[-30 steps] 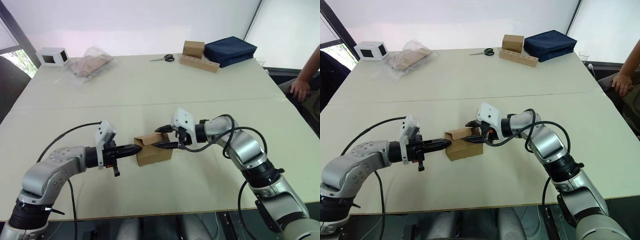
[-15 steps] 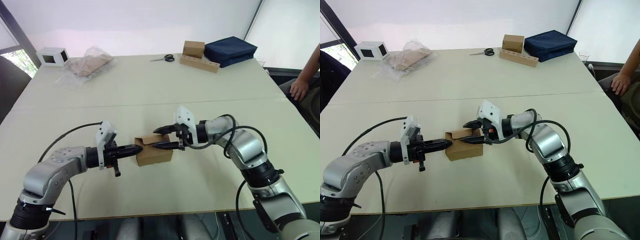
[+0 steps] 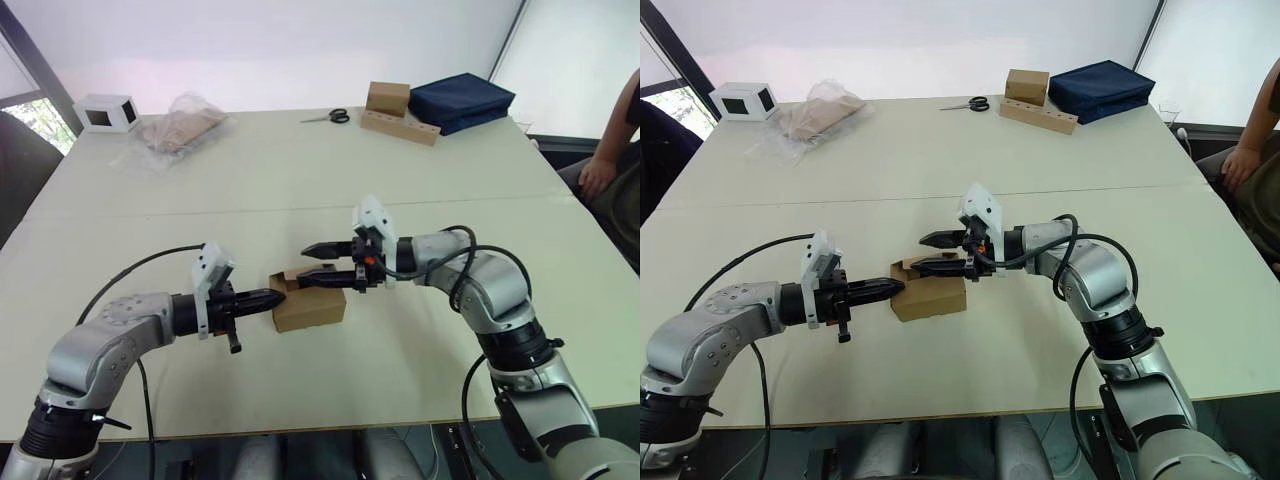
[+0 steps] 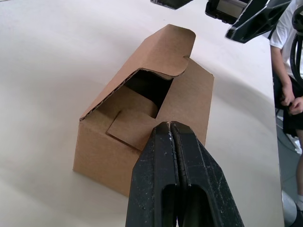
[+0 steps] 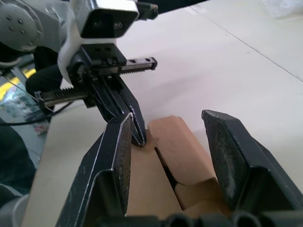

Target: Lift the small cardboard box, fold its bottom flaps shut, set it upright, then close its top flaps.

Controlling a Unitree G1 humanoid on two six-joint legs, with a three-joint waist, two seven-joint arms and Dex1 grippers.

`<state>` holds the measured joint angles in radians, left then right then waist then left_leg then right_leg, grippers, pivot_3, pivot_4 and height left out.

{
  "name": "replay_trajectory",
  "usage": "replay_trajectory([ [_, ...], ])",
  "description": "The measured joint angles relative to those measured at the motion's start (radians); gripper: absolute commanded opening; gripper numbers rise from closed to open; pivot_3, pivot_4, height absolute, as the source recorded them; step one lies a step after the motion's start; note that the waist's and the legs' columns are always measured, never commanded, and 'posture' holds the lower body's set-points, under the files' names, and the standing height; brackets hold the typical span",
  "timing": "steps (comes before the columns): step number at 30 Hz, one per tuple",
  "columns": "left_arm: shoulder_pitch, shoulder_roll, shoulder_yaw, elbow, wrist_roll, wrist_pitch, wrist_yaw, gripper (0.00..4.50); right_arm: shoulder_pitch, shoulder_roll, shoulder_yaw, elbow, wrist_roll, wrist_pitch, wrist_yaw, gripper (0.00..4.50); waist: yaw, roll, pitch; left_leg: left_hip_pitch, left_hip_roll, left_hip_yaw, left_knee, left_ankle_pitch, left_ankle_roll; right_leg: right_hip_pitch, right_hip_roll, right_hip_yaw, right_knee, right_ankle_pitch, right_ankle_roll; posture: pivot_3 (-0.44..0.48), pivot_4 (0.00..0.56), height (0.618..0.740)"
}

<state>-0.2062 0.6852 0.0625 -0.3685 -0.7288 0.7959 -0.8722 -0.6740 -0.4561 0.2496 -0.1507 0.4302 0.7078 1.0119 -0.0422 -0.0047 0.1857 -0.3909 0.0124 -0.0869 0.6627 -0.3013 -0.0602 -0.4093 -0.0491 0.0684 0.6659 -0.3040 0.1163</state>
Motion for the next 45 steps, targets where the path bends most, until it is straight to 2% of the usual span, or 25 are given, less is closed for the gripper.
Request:
replay_trajectory([
  [6,0.000,-0.001,0.000,0.001,0.000,-0.001,0.002,0.00,0.001,-0.020,0.062,0.023,-0.084,-0.040,-0.006,2.38,0.000,0.000,0.000,0.000,0.000,0.000,0.000,0.000,0.000,0.000,0.000,0.000,0.000,0.000,0.000,0.000,0.150,0.740],
  [17,0.000,-0.004,0.000,0.001,0.000,-0.001,0.009,0.00,0.001,-0.017,0.070,0.041,-0.120,-0.044,-0.012,2.38,0.000,0.000,0.000,0.000,0.000,0.000,0.000,0.000,0.000,0.000,0.000,0.000,0.000,0.000,0.000,0.000,0.150,0.740],
  [25,0.000,-0.012,0.000,0.002,0.000,-0.001,0.013,0.00,-0.008,-0.023,0.107,0.067,-0.222,-0.198,-0.016,2.38,-0.001,0.000,0.000,0.000,0.000,0.000,0.000,0.000,0.000,0.000,0.000,0.000,0.000,0.000,0.000,0.000,0.150,0.740],
  [42,-0.001,-0.013,0.002,0.008,-0.001,-0.001,0.013,0.00,0.025,-0.010,0.072,0.047,-0.150,-0.109,0.005,2.38,-0.001,0.000,0.000,0.000,0.000,0.000,0.000,0.000,0.000,0.000,0.000,0.000,0.000,0.000,0.000,0.000,0.150,0.740],
  [45,-0.012,-0.022,0.029,0.022,-0.022,0.007,0.027,0.00,0.035,-0.010,0.066,0.035,-0.136,-0.093,0.007,2.38,-0.001,0.000,0.000,0.000,0.000,0.000,0.000,0.000,0.000,0.000,0.000,0.000,0.000,0.000,0.000,0.000,0.150,0.740],
])
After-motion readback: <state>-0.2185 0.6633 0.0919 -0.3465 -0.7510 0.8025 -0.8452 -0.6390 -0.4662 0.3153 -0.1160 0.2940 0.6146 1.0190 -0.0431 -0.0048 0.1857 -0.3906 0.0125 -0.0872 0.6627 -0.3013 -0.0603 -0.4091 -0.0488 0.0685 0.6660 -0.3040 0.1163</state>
